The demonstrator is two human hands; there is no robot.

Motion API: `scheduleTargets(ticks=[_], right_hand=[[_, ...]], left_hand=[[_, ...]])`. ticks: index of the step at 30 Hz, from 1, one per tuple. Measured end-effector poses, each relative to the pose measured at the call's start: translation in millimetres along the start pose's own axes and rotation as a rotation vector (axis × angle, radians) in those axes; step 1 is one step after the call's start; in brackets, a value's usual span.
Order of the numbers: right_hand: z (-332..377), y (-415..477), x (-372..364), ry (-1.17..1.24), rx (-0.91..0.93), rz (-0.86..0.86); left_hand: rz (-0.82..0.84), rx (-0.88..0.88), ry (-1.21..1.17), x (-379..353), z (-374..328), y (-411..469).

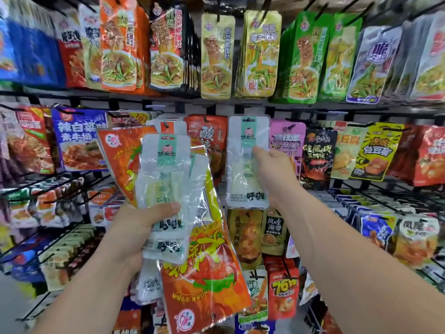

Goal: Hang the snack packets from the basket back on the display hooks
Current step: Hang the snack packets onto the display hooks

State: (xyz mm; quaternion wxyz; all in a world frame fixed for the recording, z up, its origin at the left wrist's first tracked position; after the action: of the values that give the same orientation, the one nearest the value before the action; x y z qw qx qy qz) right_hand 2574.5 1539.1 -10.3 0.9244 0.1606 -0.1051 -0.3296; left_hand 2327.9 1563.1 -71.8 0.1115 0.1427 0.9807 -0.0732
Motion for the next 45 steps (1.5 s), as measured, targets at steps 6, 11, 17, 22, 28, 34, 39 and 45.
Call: scheduleTargets(ticks=[6,11,17,22,28,34,39,45], right_hand=[[-3,4,2,0.008,0.045,-0.002],[2,10,-1,-0.042,-0.001,0.002],[-16,41,-21,-0.073,-0.106,-0.046],[-29,63,-36,-0.082,-0.12,-0.118],[-35,76,-41,-0.234,-0.069,-0.186],[-45,62,-32,-0.335,0.012,-0.172],[-45,12,-19,-0.252,0.12,-0.108],[-29,-54,-16,-0.109,0.24,-0.087]], left_hand=[[0.008,-0.006,0.001,-4,0,1],[0.001,-0.03,0.014,-5,-1,3],[-0.003,-0.01,0.014,-3,2,3],[0.002,-0.001,0.03,0,6,9],[0.031,0.004,0.021,0,5,12],[0.029,-0.023,-0.012,-4,6,10],[0.048,-0.001,-0.042,-1,17,15],[0.06,0.019,-0.073,-4,24,10]])
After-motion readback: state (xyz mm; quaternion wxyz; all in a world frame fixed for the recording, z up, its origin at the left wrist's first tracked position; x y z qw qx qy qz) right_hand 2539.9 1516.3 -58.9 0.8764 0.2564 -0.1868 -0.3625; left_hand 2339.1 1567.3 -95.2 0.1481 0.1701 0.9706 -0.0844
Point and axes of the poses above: each hand's wrist, its own y-axis towards the middle knuckle, its own x-axis out of the back of the hand, z = x × y, the point moved 1 cm from there along y, towards the middle knuckle, and after that the axes turned 7 degrees about x, right-handed, at the moved point
